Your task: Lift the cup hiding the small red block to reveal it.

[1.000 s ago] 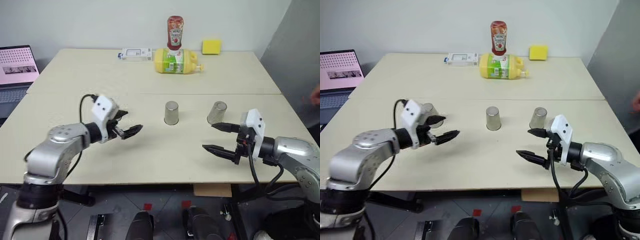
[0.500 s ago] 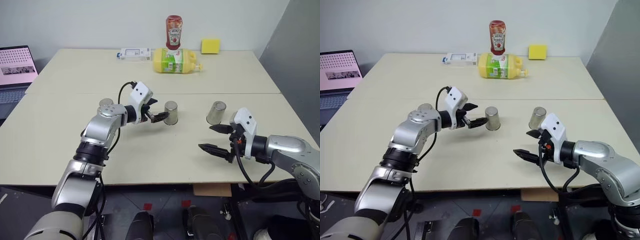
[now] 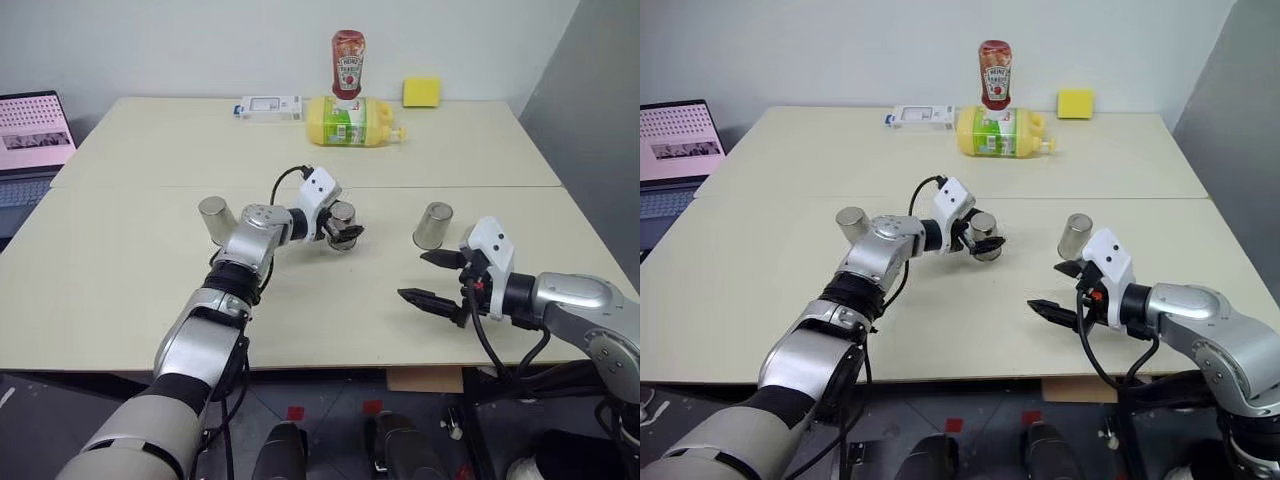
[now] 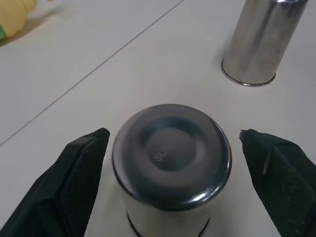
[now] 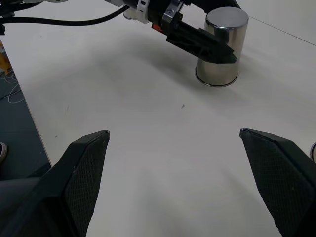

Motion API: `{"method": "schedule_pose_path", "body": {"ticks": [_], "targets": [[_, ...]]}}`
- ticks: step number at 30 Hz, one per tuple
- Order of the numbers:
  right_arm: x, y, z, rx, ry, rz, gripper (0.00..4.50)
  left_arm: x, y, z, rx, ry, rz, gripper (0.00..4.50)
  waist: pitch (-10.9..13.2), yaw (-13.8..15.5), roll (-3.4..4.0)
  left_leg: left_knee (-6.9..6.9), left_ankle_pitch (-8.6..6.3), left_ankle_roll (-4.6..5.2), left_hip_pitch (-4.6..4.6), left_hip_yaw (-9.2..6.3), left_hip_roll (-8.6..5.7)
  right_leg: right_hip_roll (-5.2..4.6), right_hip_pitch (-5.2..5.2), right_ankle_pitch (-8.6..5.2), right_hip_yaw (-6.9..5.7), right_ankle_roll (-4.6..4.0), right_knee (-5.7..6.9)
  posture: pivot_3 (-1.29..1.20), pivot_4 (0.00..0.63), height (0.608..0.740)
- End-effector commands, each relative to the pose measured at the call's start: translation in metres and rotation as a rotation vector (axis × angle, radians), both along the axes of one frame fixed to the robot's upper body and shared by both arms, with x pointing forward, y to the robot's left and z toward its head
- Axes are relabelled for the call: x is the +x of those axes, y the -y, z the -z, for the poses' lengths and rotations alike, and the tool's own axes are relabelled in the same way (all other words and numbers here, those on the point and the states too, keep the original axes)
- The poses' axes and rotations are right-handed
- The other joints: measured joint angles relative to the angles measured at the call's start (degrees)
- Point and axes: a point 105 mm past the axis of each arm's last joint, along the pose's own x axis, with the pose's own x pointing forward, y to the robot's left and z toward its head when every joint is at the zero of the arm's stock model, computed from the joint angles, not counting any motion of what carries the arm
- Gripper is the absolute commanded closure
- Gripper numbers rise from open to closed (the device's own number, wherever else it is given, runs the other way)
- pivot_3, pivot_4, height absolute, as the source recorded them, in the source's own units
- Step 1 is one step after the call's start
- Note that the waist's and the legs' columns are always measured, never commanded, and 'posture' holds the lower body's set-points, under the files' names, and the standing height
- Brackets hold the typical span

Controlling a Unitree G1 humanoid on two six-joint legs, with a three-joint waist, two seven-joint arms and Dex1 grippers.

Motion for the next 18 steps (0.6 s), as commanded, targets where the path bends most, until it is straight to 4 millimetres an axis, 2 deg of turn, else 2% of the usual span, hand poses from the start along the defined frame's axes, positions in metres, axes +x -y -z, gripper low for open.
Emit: {"method": "schedule_pose_path", "body": {"ticks": [1,8,14,18], "targets": [[-0.003,0.001,-0.010,0.000,0.047,0.001,0.00,0.004,0.006,-0.014,-0.020,0.051,0.004,0.50,0.0,-0.1,0.00,0.00,0.00,0.00,0.00,0.00,0.00,0.00,0.00,0.00,0.00,0.00,0.00,0.00,0.150,0.740],[-0.004,0.002,-0.007,-0.005,0.043,0.005,0.00,0.003,0.006,-0.019,-0.063,0.067,0.009,1.81,0.0,0.0,0.00,0.00,0.00,0.00,0.00,-0.01,0.00,0.00,0.00,0.00,-0.01,0.00,0.01,0.00,0.150,0.740],[-0.005,0.001,-0.006,-0.010,0.043,0.002,0.00,0.000,-0.008,-0.048,-0.100,0.153,-0.018,1.81,0.0,0.0,0.00,-0.01,0.00,0.00,0.00,-0.02,0.01,0.00,-0.01,0.00,-0.01,0.00,0.01,0.00,0.150,0.740],[-0.004,0.003,-0.006,-0.009,0.047,0.009,0.00,-0.005,-0.036,-0.063,-0.064,0.208,-0.109,1.81,0.0,-0.2,0.00,-0.02,0.00,-0.01,0.02,-0.03,0.03,0.00,0.00,0.00,-0.01,0.00,0.02,0.00,0.150,0.740]]}}
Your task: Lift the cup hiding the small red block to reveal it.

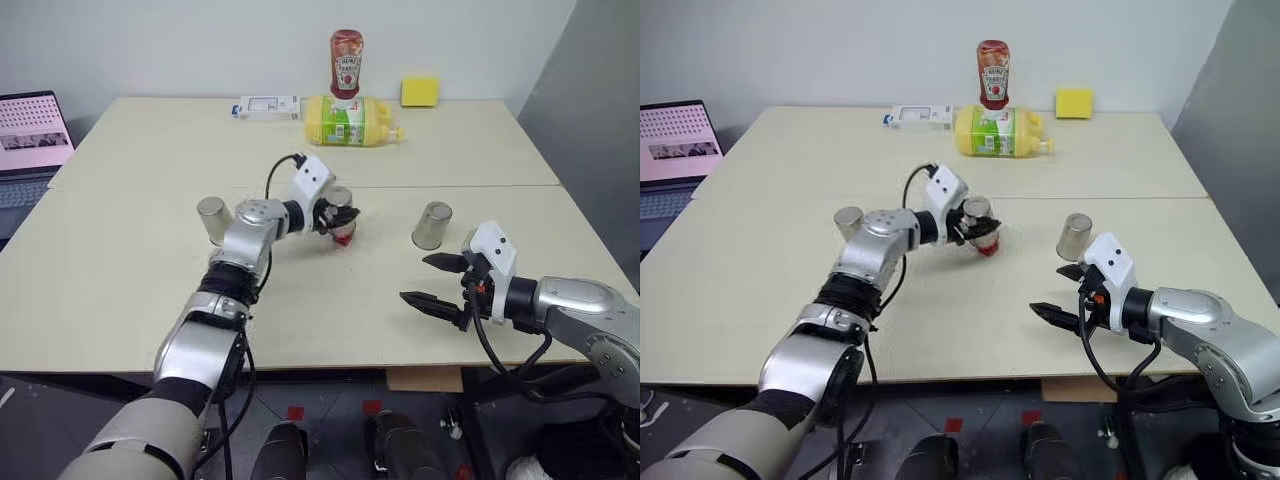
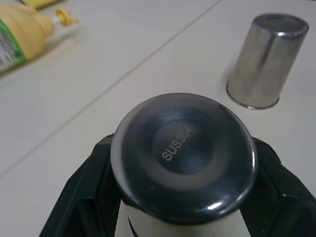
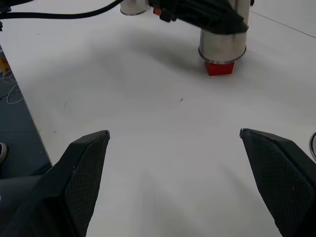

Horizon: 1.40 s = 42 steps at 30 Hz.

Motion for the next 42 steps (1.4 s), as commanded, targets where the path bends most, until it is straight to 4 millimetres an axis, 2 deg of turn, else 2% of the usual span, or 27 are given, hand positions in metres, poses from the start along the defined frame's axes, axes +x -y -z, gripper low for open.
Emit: {"method": "schedule_pose_path", "body": {"ticks": [1,6,9,16,18,20,24,28,31,36,40,41,42], "targets": [[-0.002,0.001,-0.009,-0.006,0.053,-0.001,0.00,-0.006,-0.028,-0.027,0.018,0.098,-0.104,1.81,0.0,0.0,0.00,0.00,0.00,0.00,0.01,-0.01,0.00,0.00,0.00,0.00,0.00,0.00,0.01,0.00,0.150,0.740],[0.001,-0.001,-0.009,-0.008,0.059,-0.009,0.00,0.000,-0.070,-0.015,0.009,0.057,-0.330,1.81,0.0,0.2,0.00,0.03,0.00,0.00,0.07,-0.05,0.02,0.00,0.04,0.00,-0.03,0.00,0.04,0.00,0.150,0.740],[0.003,-0.002,-0.010,-0.009,0.063,-0.018,0.00,0.005,-0.086,-0.005,-0.024,0.009,-0.427,1.81,0.0,0.2,0.00,0.11,0.00,0.00,0.04,-0.05,0.01,0.00,0.05,0.03,-0.03,0.05,0.04,0.00,0.150,0.740],[0.004,-0.005,-0.010,-0.010,0.063,-0.036,0.00,0.005,-0.085,0.024,-0.084,-0.118,-0.450,1.81,0.0,0.3,0.00,0.14,0.00,0.00,-0.03,-0.05,-0.02,-0.02,0.04,0.04,-0.04,0.07,-0.01,0.00,0.150,0.740],[0.003,-0.005,-0.010,-0.010,0.061,-0.038,0.00,0.007,-0.088,0.028,-0.094,-0.141,-0.472,1.10,0.0,0.3,0.00,0.13,0.00,0.00,-0.04,-0.06,-0.02,-0.02,0.04,0.04,-0.05,0.06,-0.01,0.00,0.150,0.740],[0.003,-0.005,-0.009,-0.011,0.060,-0.038,0.00,0.007,-0.088,0.028,-0.092,-0.143,-0.472,0.86,0.0,0.3,0.00,0.13,0.00,0.00,-0.02,-0.06,-0.01,-0.02,0.05,0.05,-0.05,0.06,0.00,0.00,0.150,0.740],[0.002,-0.004,-0.009,-0.011,0.057,-0.033,0.00,0.007,-0.086,0.021,-0.090,-0.126,-0.458,0.07,0.0,0.3,0.00,0.14,0.00,0.00,-0.01,-0.07,-0.01,-0.02,0.04,0.05,-0.05,0.06,0.04,0.00,0.150,0.740],[0.001,-0.004,-0.008,-0.009,0.055,-0.032,0.00,0.007,-0.084,0.003,-0.089,-0.074,-0.442,0.07,0.0,0.3,0.00,0.14,0.00,0.00,-0.03,-0.07,-0.01,-0.02,0.04,0.05,-0.05,0.06,0.02,0.00,0.150,0.740],[0.002,-0.004,-0.009,0.001,0.059,-0.026,0.00,0.004,-0.083,-0.021,-0.109,0.004,-0.427,0.07,0.0,0.3,0.00,0.13,0.00,-0.01,-0.04,-0.08,-0.01,-0.02,0.04,0.05,-0.06,0.06,0.02,0.00,0.150,0.740],[0.007,-0.004,-0.015,0.032,0.090,-0.002,0.00,-0.003,-0.093,-0.049,-0.059,0.109,-0.445,0.07,0.0,0.2,0.00,0.13,0.01,-0.01,-0.02,-0.08,0.00,-0.02,0.04,0.05,-0.05,0.06,0.01,0.00,0.150,0.740],[0.016,-0.002,-0.028,0.088,0.173,0.055,0.00,-0.018,-0.100,-0.076,-0.067,0.196,-0.426,0.07,0.0,0.1,0.00,0.11,0.01,-0.01,0.01,-0.08,0.02,-0.01,0.04,0.05,-0.06,0.06,0.03,0.00,0.150,0.740],[0.018,-0.002,-0.032,0.110,0.194,0.072,0.00,-0.029,-0.103,-0.080,-0.052,0.222,-0.398,0.07,0.0,0.1,0.00,0.11,0.01,-0.01,0.01,-0.07,0.01,-0.01,0.04,0.05,-0.05,0.06,0.03,0.00,0.150,0.740],[0.017,-0.001,-0.037,0.119,0.222,0.060,0.00,-0.044,-0.116,-0.079,-0.009,0.223,-0.373,0.07,0.0,-0.1,0.01,0.10,0.01,-0.01,0.01,-0.07,0.02,-0.01,0.04,0.05,-0.05,0.06,0.02,0.00,0.150,0.740]]}}
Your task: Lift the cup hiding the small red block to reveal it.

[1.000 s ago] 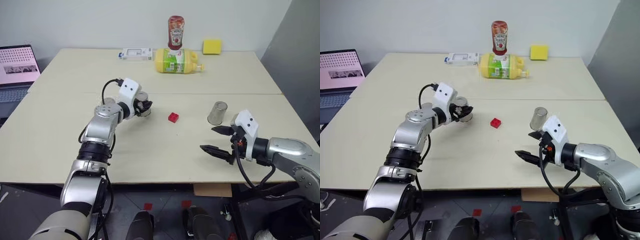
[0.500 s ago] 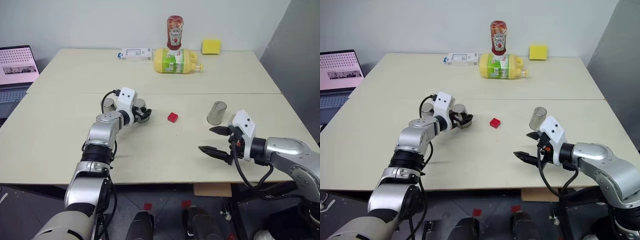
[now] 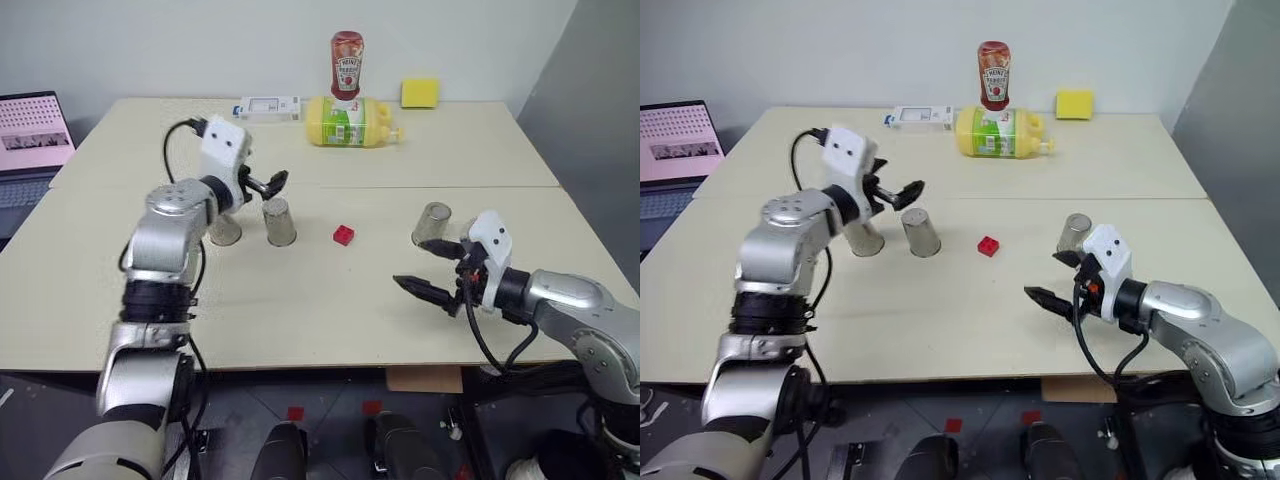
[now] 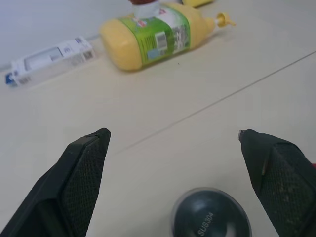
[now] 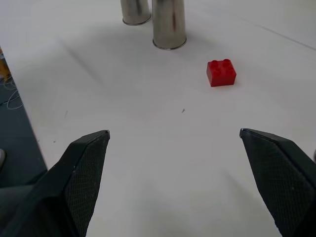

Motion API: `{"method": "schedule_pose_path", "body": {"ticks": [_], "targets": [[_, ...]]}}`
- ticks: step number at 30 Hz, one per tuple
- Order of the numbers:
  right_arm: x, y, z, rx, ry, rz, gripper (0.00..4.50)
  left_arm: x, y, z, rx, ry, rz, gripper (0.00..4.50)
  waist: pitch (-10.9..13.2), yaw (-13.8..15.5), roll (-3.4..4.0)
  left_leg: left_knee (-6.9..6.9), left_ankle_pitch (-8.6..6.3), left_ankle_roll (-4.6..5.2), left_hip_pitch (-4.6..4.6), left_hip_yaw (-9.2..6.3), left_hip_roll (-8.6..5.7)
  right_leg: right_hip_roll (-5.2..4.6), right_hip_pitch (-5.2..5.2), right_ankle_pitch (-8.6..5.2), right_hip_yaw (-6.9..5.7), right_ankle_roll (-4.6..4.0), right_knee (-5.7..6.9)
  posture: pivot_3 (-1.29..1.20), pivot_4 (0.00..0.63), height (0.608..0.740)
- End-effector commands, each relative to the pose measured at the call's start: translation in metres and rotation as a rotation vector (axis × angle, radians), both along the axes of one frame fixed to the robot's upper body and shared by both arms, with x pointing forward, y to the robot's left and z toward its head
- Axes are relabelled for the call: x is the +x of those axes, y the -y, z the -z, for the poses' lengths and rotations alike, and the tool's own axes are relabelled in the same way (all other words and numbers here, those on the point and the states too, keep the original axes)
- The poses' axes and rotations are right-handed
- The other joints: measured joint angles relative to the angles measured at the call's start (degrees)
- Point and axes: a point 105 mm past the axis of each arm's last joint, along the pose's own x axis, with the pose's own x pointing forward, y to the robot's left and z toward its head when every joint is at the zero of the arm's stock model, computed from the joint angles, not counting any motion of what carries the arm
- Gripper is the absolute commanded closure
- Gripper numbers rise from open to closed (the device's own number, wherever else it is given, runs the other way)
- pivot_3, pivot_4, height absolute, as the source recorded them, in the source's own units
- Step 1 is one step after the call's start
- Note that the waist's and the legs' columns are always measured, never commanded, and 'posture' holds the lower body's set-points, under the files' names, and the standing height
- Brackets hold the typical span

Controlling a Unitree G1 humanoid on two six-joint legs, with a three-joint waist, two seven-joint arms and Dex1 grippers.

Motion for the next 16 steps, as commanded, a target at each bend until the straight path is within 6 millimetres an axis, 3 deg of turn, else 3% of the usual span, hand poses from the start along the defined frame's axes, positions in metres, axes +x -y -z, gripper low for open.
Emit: {"method": "schedule_pose_path", "body": {"ticks": [1,6,8,11,16], "targets": [[0.003,0.007,-0.032,0.050,0.181,0.021,0.00,-0.048,-0.025,-0.027,0.095,0.091,0.085,0.07,0.0,0.1,0.00,-0.01,0.00,-0.01,0.00,0.04,0.01,-0.01,-0.01,0.00,0.04,0.00,0.01,0.00,0.150,0.740],[-0.006,0.016,-0.018,-0.053,0.152,-0.053,0.00,-0.104,-0.044,-0.004,0.137,-0.080,0.219,0.07,0.0,-0.9,0.01,-0.18,0.00,0.00,0.05,0.11,0.08,-0.02,-0.07,-0.02,0.04,-0.03,-0.03,0.00,0.150,0.740],[-0.006,0.022,-0.019,-0.032,0.126,-0.054,0.00,-0.121,-0.062,0.006,0.176,-0.154,0.198,0.07,0.0,-0.8,0.01,-0.16,-0.01,0.00,0.05,0.09,0.08,-0.02,-0.05,-0.03,0.02,-0.04,-0.04,0.00,0.150,0.740],[-0.006,0.029,-0.021,-0.015,0.106,-0.062,0.00,-0.135,-0.085,0.014,0.226,-0.220,0.156,0.07,0.0,-0.6,0.01,-0.11,0.00,0.00,0.13,0.10,0.06,-0.02,0.01,-0.03,0.04,-0.04,-0.03,0.00,0.150,0.740],[-0.004,0.032,-0.020,-0.012,0.096,-0.070,0.00,-0.139,-0.096,0.014,0.186,-0.220,0.123,0.07,0.0,0.1,0.00,-0.06,0.05,0.07,0.23,0.14,0.08,-0.02,0.09,-0.21,0.04,-0.35,-0.03,0.00,0.150,0.740]]}}
